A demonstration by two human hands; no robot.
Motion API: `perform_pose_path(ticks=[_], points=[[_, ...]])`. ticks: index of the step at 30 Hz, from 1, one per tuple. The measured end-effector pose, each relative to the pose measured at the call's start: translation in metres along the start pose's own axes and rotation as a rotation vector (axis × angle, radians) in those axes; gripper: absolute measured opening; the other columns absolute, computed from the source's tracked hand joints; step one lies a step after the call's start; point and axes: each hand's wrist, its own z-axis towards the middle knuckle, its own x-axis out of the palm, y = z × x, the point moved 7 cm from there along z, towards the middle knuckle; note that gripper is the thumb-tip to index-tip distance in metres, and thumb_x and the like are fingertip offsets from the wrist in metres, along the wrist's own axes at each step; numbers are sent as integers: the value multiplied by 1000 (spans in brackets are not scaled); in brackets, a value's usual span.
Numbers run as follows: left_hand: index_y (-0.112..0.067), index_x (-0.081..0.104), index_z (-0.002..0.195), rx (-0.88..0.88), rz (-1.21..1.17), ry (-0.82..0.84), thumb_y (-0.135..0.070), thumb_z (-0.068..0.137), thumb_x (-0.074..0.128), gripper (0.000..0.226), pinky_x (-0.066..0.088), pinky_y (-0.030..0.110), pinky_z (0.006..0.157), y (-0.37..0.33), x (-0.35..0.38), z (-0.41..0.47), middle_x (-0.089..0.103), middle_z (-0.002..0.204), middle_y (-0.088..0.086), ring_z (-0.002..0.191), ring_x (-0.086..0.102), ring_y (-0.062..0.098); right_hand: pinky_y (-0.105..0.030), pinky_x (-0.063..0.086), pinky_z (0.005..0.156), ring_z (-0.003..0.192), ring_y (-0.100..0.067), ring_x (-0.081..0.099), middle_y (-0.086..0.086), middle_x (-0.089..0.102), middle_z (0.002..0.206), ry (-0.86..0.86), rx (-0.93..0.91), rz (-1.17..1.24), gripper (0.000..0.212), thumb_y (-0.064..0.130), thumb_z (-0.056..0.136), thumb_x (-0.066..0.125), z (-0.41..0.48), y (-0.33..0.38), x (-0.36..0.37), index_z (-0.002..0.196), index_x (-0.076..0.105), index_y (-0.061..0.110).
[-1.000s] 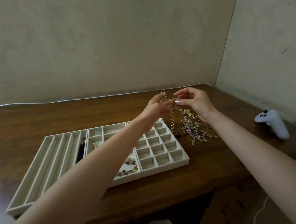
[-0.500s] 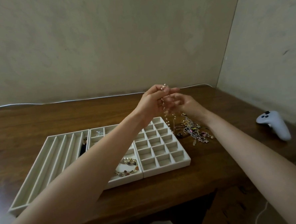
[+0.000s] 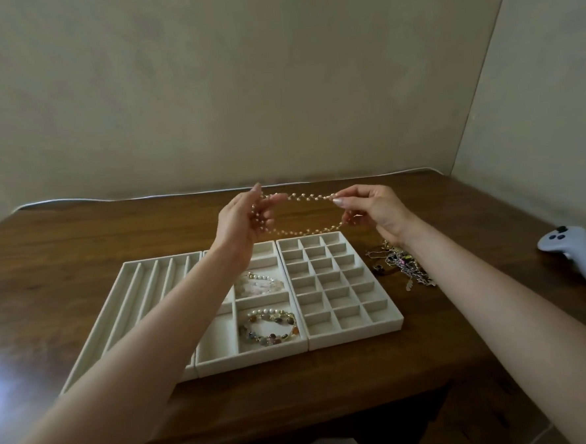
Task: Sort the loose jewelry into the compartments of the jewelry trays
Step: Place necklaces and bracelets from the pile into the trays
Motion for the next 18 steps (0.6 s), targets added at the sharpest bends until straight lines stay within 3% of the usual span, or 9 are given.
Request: perform_pose_path(ticks=[8, 12, 18], points=[[-2, 58, 84, 32, 306, -132, -12, 82, 67, 13, 54, 22, 59, -19, -57, -20, 68, 76, 10, 64, 66, 16, -26, 58, 59, 65, -18, 68, -13, 67, 82, -46, 38, -11, 11, 1, 85, 63, 12, -2, 32, 95, 66, -2], [0, 60, 84, 70, 490, -212, -8, 79, 70, 14, 59, 31, 68, -34, -90, -37, 67, 77, 12, 72, 67, 21, -25, 57, 56, 61, -19, 69, -13, 67, 77, -15, 24, -96, 5, -2, 85, 62, 23, -1, 65, 89, 65, -2], [-10, 61, 73, 221, 805, -405, -13, 78, 73, 13, 57, 35, 64, -68, -134, -71, 67, 70, 10, 69, 68, 23, -26, 58, 57, 54, -17, 66, -14, 67, 75, 6, -71, -309, 9, -7, 83, 63, 42, 6, 126, 85, 68, -1]])
